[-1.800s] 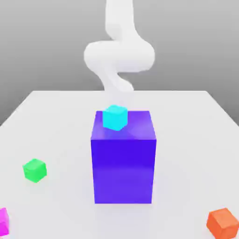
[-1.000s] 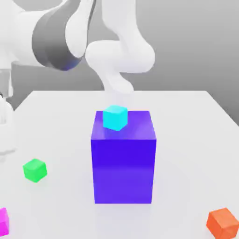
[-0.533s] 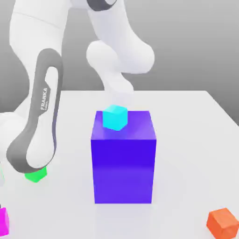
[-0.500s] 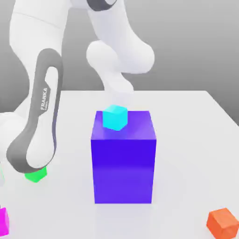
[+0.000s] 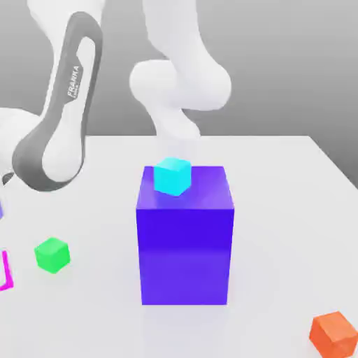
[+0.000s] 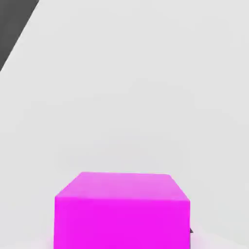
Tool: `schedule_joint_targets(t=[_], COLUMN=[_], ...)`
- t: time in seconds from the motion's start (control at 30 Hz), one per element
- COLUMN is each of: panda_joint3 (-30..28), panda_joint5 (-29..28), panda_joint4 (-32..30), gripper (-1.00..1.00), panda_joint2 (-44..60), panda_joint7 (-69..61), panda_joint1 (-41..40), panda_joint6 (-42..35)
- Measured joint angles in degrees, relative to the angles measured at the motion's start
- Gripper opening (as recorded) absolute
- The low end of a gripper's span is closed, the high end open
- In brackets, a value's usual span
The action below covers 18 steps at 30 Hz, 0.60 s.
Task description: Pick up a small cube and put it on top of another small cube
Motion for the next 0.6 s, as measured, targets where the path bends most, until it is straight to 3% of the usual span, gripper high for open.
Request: schedule_joint_targets(t=[0.3,0.5,0.53,0.6], panda_joint3=[-3.08,-0.76,0.02,0.02], panda_joint5=[-7.57,1.64,3.03,3.03], panda_joint4=[-17.94,-18.72,-18.65,-18.65], gripper=[-1.00,-1.00,1.00,1.00], panda_joint2=[-15.83,-5.73,-4.37,-4.37], panda_joint7=[-16.86,-25.09,-26.10,-26.10], panda_joint1=[-4.94,-5.21,-5.72,-5.72], panda_joint6=[2.67,13.06,14.29,14.29])
